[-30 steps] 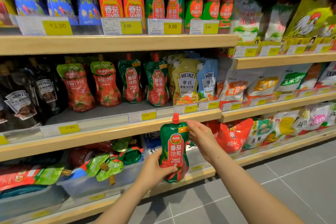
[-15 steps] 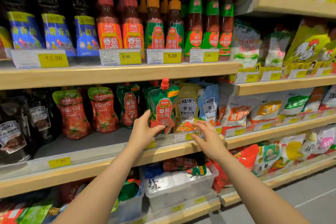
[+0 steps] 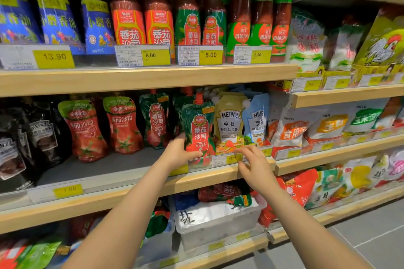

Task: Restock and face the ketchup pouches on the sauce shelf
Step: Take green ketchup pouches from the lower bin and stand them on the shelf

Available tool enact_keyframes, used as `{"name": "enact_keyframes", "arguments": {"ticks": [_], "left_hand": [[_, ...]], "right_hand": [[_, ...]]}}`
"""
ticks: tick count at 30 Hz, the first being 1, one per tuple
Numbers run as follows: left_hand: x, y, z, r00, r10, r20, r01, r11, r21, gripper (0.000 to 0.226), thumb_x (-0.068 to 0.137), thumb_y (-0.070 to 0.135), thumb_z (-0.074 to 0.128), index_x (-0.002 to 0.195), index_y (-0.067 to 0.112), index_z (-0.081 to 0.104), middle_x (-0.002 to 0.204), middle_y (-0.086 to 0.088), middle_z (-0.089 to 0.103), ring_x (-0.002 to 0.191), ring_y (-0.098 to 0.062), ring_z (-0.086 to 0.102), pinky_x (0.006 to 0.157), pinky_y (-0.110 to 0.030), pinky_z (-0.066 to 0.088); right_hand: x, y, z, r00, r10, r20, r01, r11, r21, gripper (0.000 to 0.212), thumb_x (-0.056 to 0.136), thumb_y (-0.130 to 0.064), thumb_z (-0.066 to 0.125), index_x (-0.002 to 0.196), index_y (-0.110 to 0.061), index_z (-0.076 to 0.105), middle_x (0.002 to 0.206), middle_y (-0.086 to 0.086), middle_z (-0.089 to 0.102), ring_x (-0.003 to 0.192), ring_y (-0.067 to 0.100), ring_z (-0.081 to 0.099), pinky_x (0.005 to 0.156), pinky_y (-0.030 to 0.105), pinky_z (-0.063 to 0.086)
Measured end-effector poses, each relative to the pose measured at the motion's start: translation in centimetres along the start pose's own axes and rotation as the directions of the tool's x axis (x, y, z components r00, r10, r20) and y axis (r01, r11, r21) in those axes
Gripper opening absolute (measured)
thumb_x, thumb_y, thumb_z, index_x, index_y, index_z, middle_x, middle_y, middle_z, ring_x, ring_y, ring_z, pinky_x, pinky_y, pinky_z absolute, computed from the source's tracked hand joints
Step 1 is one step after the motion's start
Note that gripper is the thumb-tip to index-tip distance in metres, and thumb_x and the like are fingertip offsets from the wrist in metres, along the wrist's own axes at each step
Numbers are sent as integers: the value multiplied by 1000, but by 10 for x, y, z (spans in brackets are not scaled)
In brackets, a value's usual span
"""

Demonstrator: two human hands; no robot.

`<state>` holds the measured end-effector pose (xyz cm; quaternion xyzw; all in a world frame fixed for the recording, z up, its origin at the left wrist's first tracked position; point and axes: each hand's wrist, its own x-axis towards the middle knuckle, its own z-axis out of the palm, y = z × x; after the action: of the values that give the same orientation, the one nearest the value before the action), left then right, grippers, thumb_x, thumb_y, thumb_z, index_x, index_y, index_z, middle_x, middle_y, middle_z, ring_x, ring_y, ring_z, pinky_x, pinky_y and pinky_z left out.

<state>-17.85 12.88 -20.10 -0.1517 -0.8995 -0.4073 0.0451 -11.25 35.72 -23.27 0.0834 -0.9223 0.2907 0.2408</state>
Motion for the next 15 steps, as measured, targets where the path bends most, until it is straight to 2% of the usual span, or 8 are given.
{"name": "enact_keyframes", "arguments": {"ticks": [4,6,8,10,11,12,15], "left_hand": [[-6,5,0,998,-54,-14,55,998,44,56,73,38,75,117,14,49,111,-6,64,96,-20,60,83,-37,52],[-17,9,4,986,-25,-165,43,994,103,56,75,45,72,115,13,48,108,-6,63,95,-21,58,78,-38,52],[-39,10,16,915,146,-376,-73,977,201,53,80,43,66,119,12,48,112,-5,58,103,-20,53,81,-34,47],[-65,7,33,799,370,-473,-215,912,350,46,83,37,62,121,14,49,117,-2,56,110,-17,48,90,-31,42],[-78,5,45,757,443,-480,-266,880,393,44,82,36,60,120,16,49,117,0,55,110,-16,47,91,-29,39],[-89,1,58,744,483,-461,-315,862,397,41,82,36,59,118,17,49,115,1,55,107,-14,47,90,-27,36],[-109,-14,100,822,496,-281,-409,856,315,32,82,34,55,110,18,54,104,2,59,98,-12,51,84,-23,41]], "right_hand": [[-2,1,0,1000,-11,-4,11,1000,6,36,84,-7,49,115,-22,57,113,-4,49,113,11,38,99,27,32],[-3,3,-1,1000,-26,1,26,1000,1,38,84,-6,48,117,-23,56,113,-6,47,113,8,36,100,25,31],[-4,6,-1,999,-43,13,43,999,-12,40,84,-6,48,119,-24,54,115,-5,47,114,8,35,99,22,28],[-5,9,-2,998,-66,22,66,998,-22,42,84,-5,47,121,-24,53,117,-5,47,115,9,35,99,21,27],[-5,11,-2,997,-78,28,79,997,-22,43,84,-4,47,122,-23,52,118,-4,47,115,10,35,99,22,29],[-5,13,-3,995,-90,35,91,996,-19,45,84,-2,46,124,-22,51,119,-3,47,116,11,36,100,23,30],[-7,20,-5,989,-132,64,133,991,-8,52,84,0,45,132,-19,45,131,0,44,125,14,34,108,30,30]]}}
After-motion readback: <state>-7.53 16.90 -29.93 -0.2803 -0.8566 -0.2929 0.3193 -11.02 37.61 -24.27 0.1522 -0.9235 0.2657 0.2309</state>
